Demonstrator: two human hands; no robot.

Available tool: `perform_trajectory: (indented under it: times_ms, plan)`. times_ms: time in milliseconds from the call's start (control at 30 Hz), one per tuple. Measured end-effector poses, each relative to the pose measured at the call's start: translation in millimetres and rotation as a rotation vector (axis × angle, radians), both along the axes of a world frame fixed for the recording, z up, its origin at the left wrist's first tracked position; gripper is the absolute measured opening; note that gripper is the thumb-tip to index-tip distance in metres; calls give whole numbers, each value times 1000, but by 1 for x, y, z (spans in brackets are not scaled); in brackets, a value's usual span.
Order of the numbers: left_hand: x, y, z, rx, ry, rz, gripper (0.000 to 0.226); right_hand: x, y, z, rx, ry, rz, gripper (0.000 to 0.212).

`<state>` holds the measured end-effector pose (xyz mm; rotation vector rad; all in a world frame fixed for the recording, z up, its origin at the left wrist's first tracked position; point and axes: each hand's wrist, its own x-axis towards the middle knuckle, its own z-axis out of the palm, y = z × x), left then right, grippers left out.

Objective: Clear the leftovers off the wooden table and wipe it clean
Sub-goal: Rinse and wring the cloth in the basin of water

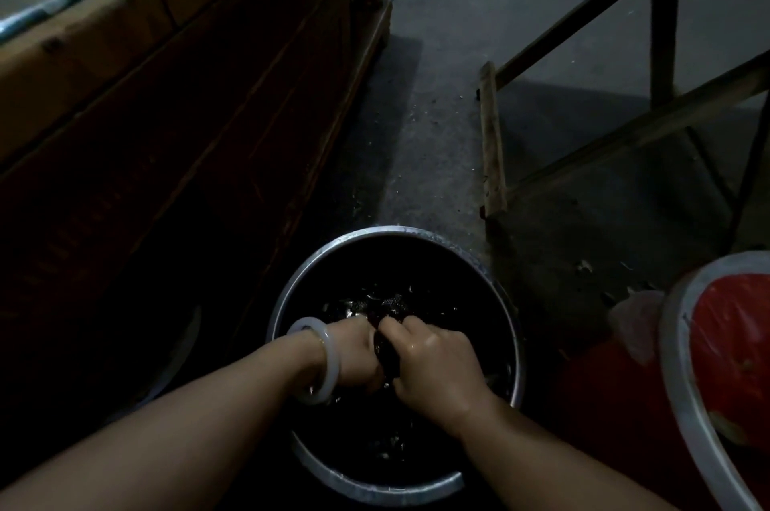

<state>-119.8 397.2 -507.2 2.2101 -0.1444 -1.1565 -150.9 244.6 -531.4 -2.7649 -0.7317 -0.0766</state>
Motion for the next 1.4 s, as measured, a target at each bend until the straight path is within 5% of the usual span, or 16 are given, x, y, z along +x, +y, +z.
perform_trajectory:
  times_ms: [167, 267, 367, 467, 533, 600, 700, 800, 967, 1167, 1400]
  plan:
    - [1, 5, 14, -56, 262, 121, 19, -4, 0, -8, 20, -214, 61, 70]
    - [3, 7, 19, -146, 239, 198, 18, -8, 1, -5, 20, -169, -12, 78]
    - [8, 11, 13, -141, -50, 371, 55, 1, 5, 18, 108, 194, -311, 61]
    - [0, 8, 10, -55, -450, 266, 86, 16, 11, 30, 668, 771, -667, 26]
    - [-9, 8, 3, 44, -811, 24, 84, 23, 12, 36, 932, 1056, -774, 14]
    - [-13, 14, -6, 75, -1048, -199, 71, 25, 8, 48, 971, 1352, -775, 6]
    - [-8, 21, -12, -23, -1155, -314, 56, 29, -3, 59, 881, 1721, -622, 12]
    - [-2, 17, -1, -162, -1291, -399, 43, 26, -7, 65, 814, 1875, -455, 17]
    - [0, 17, 6, -148, -1238, -543, 29, 17, -5, 73, 672, 1769, -424, 14]
    - [6, 8, -1, 64, -1028, -575, 24, 6, 8, 66, 527, 1186, -512, 2]
    - [7, 4, -4, 208, -643, -312, 9, 11, 17, 49, 130, 747, -406, 28]
